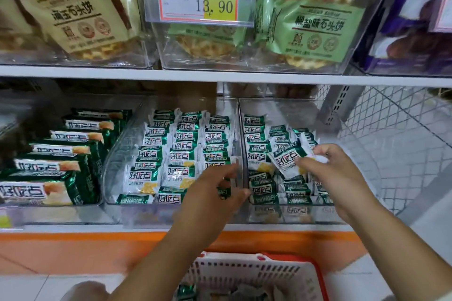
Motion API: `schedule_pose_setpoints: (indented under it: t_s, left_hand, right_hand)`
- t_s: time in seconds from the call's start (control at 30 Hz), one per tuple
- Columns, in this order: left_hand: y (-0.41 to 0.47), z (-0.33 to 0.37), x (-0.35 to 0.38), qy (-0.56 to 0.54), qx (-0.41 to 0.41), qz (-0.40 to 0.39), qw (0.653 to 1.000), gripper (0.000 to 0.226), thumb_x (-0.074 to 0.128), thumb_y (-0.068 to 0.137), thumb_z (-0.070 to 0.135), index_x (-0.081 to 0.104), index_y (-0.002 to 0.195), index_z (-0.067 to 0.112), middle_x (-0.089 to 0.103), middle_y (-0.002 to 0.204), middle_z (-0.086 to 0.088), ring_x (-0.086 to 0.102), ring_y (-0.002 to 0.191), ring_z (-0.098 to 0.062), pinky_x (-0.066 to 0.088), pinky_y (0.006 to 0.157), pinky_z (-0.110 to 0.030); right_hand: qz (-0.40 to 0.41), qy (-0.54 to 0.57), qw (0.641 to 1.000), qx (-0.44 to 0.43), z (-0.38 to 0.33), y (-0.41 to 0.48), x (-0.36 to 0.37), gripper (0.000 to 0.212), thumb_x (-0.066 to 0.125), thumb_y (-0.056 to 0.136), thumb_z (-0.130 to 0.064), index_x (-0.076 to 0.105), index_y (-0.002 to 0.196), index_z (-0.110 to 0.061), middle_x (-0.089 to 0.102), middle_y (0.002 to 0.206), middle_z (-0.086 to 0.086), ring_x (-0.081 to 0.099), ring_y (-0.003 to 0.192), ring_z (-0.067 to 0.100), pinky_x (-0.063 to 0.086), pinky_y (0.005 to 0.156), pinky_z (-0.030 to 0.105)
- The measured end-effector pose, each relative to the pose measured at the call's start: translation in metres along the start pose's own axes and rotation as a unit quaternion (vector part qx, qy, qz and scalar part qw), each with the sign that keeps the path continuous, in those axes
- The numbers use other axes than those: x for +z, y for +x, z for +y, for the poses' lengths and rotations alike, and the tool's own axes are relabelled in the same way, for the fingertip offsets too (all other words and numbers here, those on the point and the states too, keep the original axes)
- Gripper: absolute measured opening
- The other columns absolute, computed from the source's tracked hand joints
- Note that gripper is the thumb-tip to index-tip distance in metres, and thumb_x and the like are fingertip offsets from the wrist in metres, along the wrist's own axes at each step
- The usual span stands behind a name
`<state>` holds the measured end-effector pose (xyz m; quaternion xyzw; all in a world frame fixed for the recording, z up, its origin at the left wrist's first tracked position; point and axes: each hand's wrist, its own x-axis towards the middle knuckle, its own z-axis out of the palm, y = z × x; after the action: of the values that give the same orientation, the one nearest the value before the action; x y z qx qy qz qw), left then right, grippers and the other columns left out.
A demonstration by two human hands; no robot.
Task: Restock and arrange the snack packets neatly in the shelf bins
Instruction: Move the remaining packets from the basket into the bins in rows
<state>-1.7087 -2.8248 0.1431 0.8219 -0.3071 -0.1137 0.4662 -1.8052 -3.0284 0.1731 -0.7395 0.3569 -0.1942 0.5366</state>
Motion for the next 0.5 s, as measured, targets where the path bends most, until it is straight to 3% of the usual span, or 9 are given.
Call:
schedule_pose_setpoints:
  t_s: [0.07, 0.1, 0.2, 0.27, 0.33, 0.43, 0.5]
  left_hand:
    - [0.001, 0.0, 0.007, 0.04, 0.007, -0.022, 0.999, 0.055, 0.067, 0.09, 0.041, 0.047, 0.141, 0.037, 0.053, 0.126, 0.017, 0.053, 0.106, 0.0, 0.049, 0.089, -0.024]
    - [0.002, 0.0, 0.01, 0.056, 0.01, -0.029, 0.998, 0.059, 0.066, 0.091, 0.043, 0.042, 0.144, 0.037, 0.05, 0.125, 0.016, 0.051, 0.107, -0.001, 0.047, 0.09, -0.024]
    - [0.006, -0.001, 0.015, 0.087, 0.021, -0.026, 0.996, 0.064, 0.063, 0.093, 0.043, 0.035, 0.15, 0.037, 0.048, 0.118, 0.015, 0.051, 0.105, -0.005, 0.044, 0.086, -0.022]
    - [0.009, -0.003, 0.015, 0.087, 0.018, -0.027, 0.996, 0.063, 0.061, 0.095, 0.039, 0.032, 0.151, 0.037, 0.049, 0.122, 0.014, 0.051, 0.106, -0.006, 0.043, 0.085, -0.021]
    - [0.01, -0.005, 0.015, 0.086, 0.016, -0.028, 0.996, 0.062, 0.061, 0.096, 0.036, 0.032, 0.151, 0.038, 0.05, 0.124, 0.013, 0.051, 0.109, -0.006, 0.045, 0.088, -0.023]
    - [0.01, -0.006, 0.015, 0.08, 0.01, -0.033, 0.996, 0.061, 0.062, 0.095, 0.034, 0.035, 0.149, 0.038, 0.051, 0.12, 0.014, 0.051, 0.107, -0.005, 0.046, 0.09, -0.024]
    - [0.011, -0.008, 0.014, 0.079, 0.009, -0.035, 0.996, 0.059, 0.063, 0.094, 0.032, 0.038, 0.148, 0.038, 0.053, 0.116, 0.013, 0.052, 0.104, -0.006, 0.047, 0.089, -0.025]
  right_hand:
    - [-0.025, 0.009, 1.0, 0.008, 0.006, 0.012, 0.005, 0.033, 0.077, 0.078, -0.031, 0.051, 0.097, -0.036, 0.06, 0.109, -0.001, 0.064, 0.097, 0.021, 0.049, 0.089, 0.038]
    - [-0.049, 0.02, 0.998, 0.015, 0.007, 0.015, 0.011, 0.034, 0.076, 0.08, -0.026, 0.05, 0.1, -0.034, 0.059, 0.104, -0.002, 0.066, 0.091, 0.02, 0.051, 0.087, 0.034]
    - [-0.094, -0.018, 0.995, 0.017, 0.015, 0.022, 0.033, 0.025, 0.075, 0.083, -0.018, 0.055, 0.097, -0.018, 0.059, 0.085, -0.001, 0.066, 0.078, 0.019, 0.053, 0.065, 0.025]
    - [-0.093, -0.096, 0.991, -0.001, 0.024, 0.028, 0.046, 0.026, 0.076, 0.081, -0.025, 0.054, 0.085, -0.013, 0.053, 0.076, 0.002, 0.055, 0.068, 0.017, 0.04, 0.053, 0.024]
    - [-0.08, -0.145, 0.986, -0.011, 0.03, 0.036, 0.053, 0.037, 0.078, 0.079, -0.028, 0.046, 0.073, -0.012, 0.046, 0.067, 0.005, 0.043, 0.058, 0.016, 0.031, 0.051, 0.027]
    - [-0.061, -0.177, 0.982, -0.003, 0.027, 0.045, 0.054, 0.031, 0.079, 0.078, -0.026, 0.052, 0.085, -0.014, 0.063, 0.078, 0.007, 0.056, 0.062, 0.018, 0.041, 0.052, 0.026]
    - [-0.058, -0.191, 0.98, -0.006, 0.027, 0.048, 0.054, 0.035, 0.079, 0.078, -0.026, 0.05, 0.096, -0.021, 0.066, 0.087, 0.006, 0.059, 0.064, 0.017, 0.039, 0.047, 0.024]
